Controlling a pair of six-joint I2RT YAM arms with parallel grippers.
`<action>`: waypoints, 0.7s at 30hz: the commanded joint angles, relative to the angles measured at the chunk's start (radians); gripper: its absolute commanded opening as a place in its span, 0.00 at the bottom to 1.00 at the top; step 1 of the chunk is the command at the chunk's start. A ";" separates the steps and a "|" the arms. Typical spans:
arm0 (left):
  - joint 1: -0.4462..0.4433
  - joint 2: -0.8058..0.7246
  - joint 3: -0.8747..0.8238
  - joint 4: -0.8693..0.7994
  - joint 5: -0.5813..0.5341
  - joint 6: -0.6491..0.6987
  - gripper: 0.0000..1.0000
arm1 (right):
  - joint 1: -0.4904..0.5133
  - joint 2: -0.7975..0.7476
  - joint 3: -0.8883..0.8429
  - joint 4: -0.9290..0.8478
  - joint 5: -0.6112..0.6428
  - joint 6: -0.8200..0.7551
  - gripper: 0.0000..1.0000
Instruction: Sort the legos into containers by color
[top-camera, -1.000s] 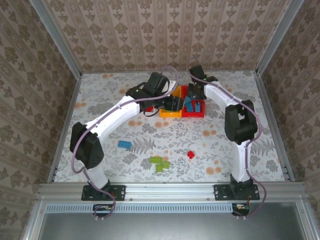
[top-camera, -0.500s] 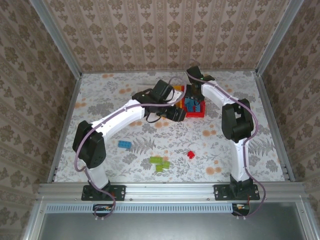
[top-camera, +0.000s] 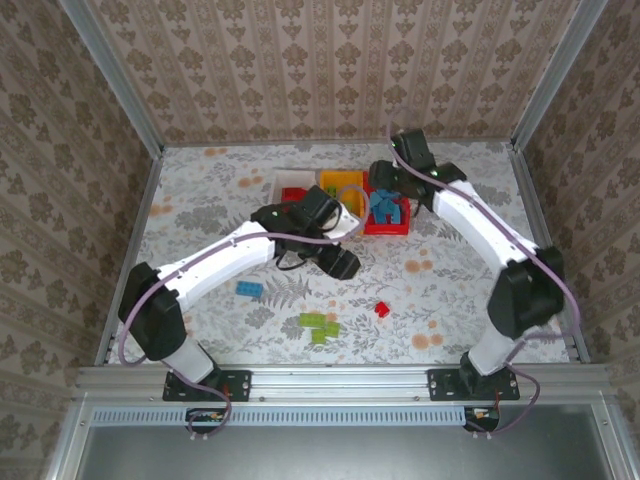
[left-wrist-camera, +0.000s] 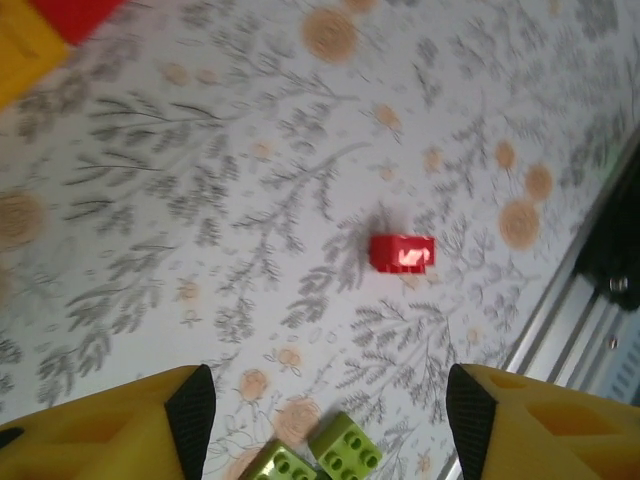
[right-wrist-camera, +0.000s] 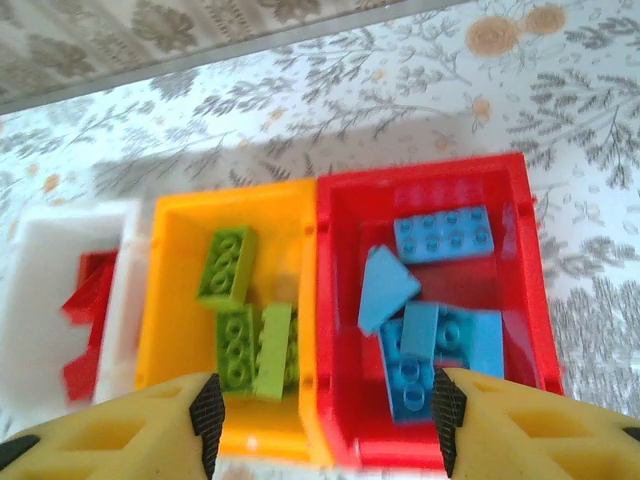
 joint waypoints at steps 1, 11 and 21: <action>-0.078 0.070 0.025 -0.032 -0.002 0.082 0.67 | 0.004 -0.171 -0.201 0.052 -0.088 -0.006 0.65; -0.274 0.338 0.182 -0.019 -0.177 0.063 0.74 | -0.008 -0.738 -0.463 -0.217 -0.027 0.090 0.78; -0.300 0.498 0.272 -0.056 -0.204 0.039 0.77 | -0.023 -0.919 -0.435 -0.386 0.097 0.147 0.79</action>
